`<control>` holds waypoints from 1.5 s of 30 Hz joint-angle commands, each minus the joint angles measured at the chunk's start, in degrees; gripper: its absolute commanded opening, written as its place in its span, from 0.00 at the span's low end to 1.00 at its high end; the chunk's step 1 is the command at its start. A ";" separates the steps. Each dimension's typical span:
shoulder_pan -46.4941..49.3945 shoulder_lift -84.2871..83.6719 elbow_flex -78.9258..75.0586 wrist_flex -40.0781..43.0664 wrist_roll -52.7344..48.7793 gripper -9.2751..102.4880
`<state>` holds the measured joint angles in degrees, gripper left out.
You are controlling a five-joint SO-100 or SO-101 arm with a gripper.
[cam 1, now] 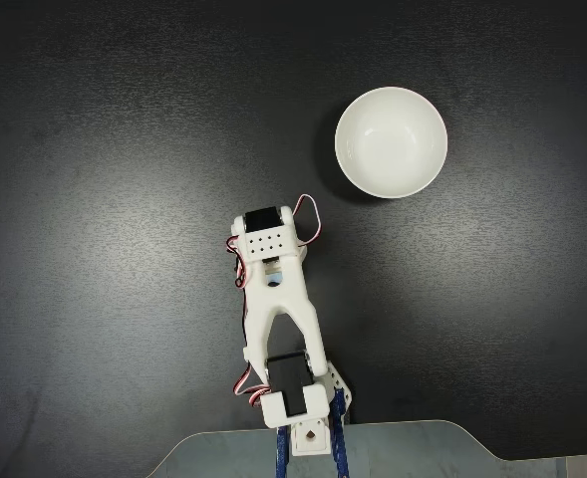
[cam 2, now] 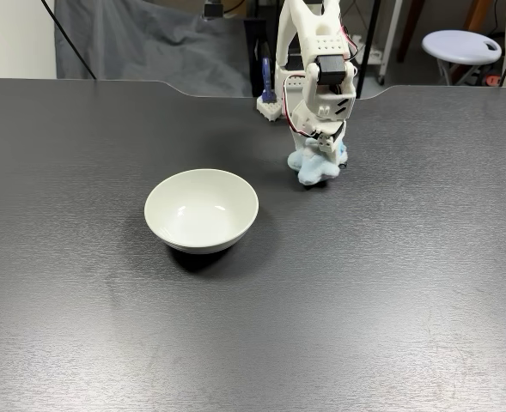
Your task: Grasp a skyblue doll and put it in the white bowl.
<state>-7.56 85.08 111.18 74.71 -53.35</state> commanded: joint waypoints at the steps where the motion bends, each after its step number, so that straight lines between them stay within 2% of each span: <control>1: 0.97 4.31 -1.32 -0.09 0.62 0.10; 7: 1.85 24.08 -7.12 0.18 1.05 0.07; 11: 1.76 38.32 -9.14 0.44 5.36 0.07; 16: 3.60 44.56 -9.14 0.09 11.16 0.07; 21: 18.54 43.77 -9.58 -0.09 16.00 0.07; 24: 23.82 43.77 -9.67 -0.18 20.04 0.07; 28: 25.49 42.10 -9.67 -5.10 25.84 0.07; 35: 25.66 28.92 -12.83 -23.12 28.39 0.07; 45: 29.44 10.02 -22.59 -28.48 28.65 0.07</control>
<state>18.81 98.09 97.29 49.39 -25.40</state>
